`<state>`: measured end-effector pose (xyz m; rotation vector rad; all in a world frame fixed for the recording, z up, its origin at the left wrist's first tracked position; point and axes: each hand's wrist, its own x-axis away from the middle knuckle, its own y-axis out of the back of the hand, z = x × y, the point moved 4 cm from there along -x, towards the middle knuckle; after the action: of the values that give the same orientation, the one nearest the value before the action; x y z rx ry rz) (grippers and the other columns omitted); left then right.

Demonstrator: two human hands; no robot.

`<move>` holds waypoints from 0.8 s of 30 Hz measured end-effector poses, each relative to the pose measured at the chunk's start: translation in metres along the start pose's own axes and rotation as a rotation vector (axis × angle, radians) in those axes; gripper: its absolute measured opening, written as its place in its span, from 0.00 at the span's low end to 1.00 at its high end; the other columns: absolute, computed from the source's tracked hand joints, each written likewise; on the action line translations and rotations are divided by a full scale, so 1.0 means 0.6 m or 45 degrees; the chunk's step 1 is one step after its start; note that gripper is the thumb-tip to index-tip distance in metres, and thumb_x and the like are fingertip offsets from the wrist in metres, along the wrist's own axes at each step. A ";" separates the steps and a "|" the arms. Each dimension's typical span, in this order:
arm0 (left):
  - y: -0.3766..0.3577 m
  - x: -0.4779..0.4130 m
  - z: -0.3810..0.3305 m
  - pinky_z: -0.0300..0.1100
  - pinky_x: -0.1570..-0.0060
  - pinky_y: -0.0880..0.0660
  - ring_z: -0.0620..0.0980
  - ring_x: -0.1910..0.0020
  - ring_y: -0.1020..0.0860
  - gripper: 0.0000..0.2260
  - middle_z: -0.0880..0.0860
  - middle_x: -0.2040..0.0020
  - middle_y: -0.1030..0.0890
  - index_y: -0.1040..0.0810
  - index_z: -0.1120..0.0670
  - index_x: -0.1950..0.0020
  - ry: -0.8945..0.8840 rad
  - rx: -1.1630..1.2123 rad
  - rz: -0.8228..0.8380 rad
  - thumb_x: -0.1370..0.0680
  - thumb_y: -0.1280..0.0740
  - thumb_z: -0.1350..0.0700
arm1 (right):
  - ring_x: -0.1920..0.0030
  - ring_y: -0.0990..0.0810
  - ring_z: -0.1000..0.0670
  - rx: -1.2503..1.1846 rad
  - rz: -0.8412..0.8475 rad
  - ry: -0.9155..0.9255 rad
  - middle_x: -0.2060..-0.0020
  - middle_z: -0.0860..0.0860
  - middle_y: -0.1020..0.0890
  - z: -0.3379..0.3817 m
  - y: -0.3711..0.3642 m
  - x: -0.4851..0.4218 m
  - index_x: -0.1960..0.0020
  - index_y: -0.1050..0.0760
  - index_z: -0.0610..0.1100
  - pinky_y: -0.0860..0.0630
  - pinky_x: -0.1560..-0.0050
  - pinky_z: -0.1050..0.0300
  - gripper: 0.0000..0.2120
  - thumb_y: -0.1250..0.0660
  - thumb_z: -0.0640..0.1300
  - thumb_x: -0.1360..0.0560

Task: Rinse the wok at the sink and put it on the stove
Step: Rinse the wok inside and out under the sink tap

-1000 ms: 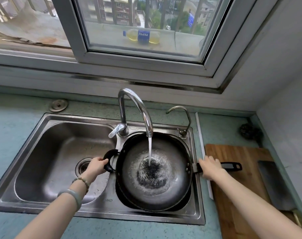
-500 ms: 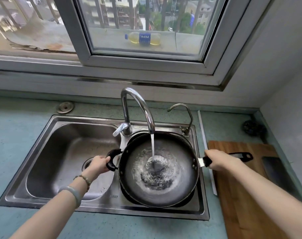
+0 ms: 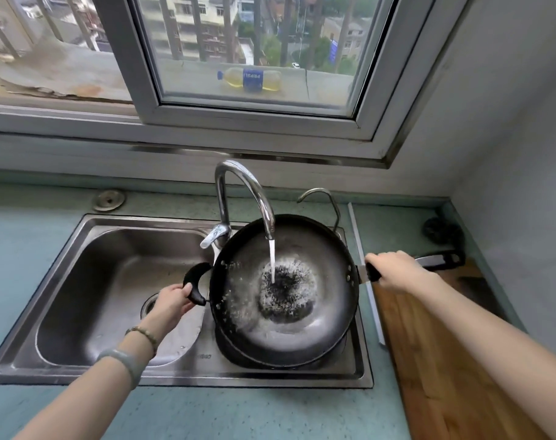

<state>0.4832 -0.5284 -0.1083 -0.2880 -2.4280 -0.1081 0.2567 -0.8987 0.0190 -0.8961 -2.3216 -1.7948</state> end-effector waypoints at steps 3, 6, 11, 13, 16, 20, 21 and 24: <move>0.001 0.025 -0.042 0.37 0.68 0.22 0.53 0.63 0.25 0.03 0.58 0.61 0.24 0.27 0.63 0.49 -0.113 -0.027 -0.002 0.19 0.40 0.66 | 0.42 0.23 0.43 -0.122 0.016 -0.035 0.44 0.45 0.22 0.004 -0.062 0.004 0.40 0.34 0.44 0.30 0.45 0.50 0.17 0.38 0.40 0.28; 0.008 0.042 -0.078 0.33 0.73 0.22 0.54 0.63 0.23 0.06 0.59 0.60 0.23 0.27 0.63 0.45 -0.184 -0.103 0.037 0.21 0.37 0.65 | 0.40 0.25 0.43 -0.382 0.126 -0.051 0.44 0.45 0.22 0.020 -0.111 0.006 0.41 0.34 0.45 0.32 0.44 0.49 0.16 0.38 0.39 0.29; 0.020 0.051 -0.104 0.38 0.67 0.20 0.53 0.67 0.20 0.05 0.60 0.60 0.21 0.24 0.63 0.50 -0.181 -0.156 0.077 0.23 0.33 0.62 | 0.38 0.26 0.43 -0.661 0.356 -0.069 0.39 0.45 0.23 0.036 -0.144 0.005 0.37 0.34 0.49 0.32 0.43 0.54 0.23 0.35 0.40 0.30; 0.026 0.050 -0.097 0.41 0.65 0.20 0.52 0.69 0.19 0.05 0.61 0.60 0.20 0.23 0.64 0.52 -0.160 -0.155 0.087 0.23 0.33 0.62 | 0.39 0.26 0.43 -0.724 0.377 -0.078 0.38 0.45 0.23 0.033 -0.135 0.003 0.35 0.33 0.52 0.30 0.44 0.55 0.27 0.30 0.45 0.32; 0.039 0.041 -0.073 0.40 0.67 0.20 0.52 0.69 0.19 0.07 0.62 0.60 0.20 0.23 0.65 0.50 -0.070 -0.142 0.058 0.23 0.33 0.61 | 0.37 0.26 0.45 -0.681 0.355 -0.036 0.37 0.48 0.23 0.023 -0.106 -0.005 0.34 0.30 0.51 0.29 0.41 0.55 0.30 0.26 0.49 0.34; 0.041 0.030 -0.032 0.35 0.75 0.23 0.49 0.75 0.20 0.05 0.58 0.65 0.21 0.24 0.64 0.53 0.049 -0.095 0.020 0.22 0.34 0.62 | 0.40 0.24 0.47 -0.570 0.309 -0.021 0.39 0.48 0.22 0.005 -0.054 -0.010 0.36 0.28 0.53 0.26 0.44 0.55 0.29 0.26 0.50 0.35; 0.039 0.028 -0.022 0.36 0.76 0.23 0.49 0.75 0.20 0.05 0.58 0.65 0.21 0.25 0.64 0.53 0.077 -0.085 0.019 0.21 0.35 0.62 | 0.41 0.24 0.47 -0.516 0.282 -0.009 0.40 0.49 0.22 0.002 -0.038 -0.010 0.36 0.28 0.53 0.27 0.46 0.55 0.27 0.26 0.50 0.35; 0.027 0.022 -0.003 0.37 0.76 0.23 0.49 0.76 0.20 0.06 0.56 0.73 0.20 0.26 0.64 0.57 0.151 -0.043 0.016 0.21 0.37 0.64 | 0.39 0.24 0.49 -0.333 0.153 0.021 0.40 0.53 0.21 -0.005 0.008 -0.004 0.36 0.28 0.54 0.29 0.47 0.57 0.26 0.28 0.51 0.33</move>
<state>0.4785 -0.5104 -0.0986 -0.3033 -2.3085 -0.1568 0.2600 -0.9014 0.0230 -1.0238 -2.0055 -2.0756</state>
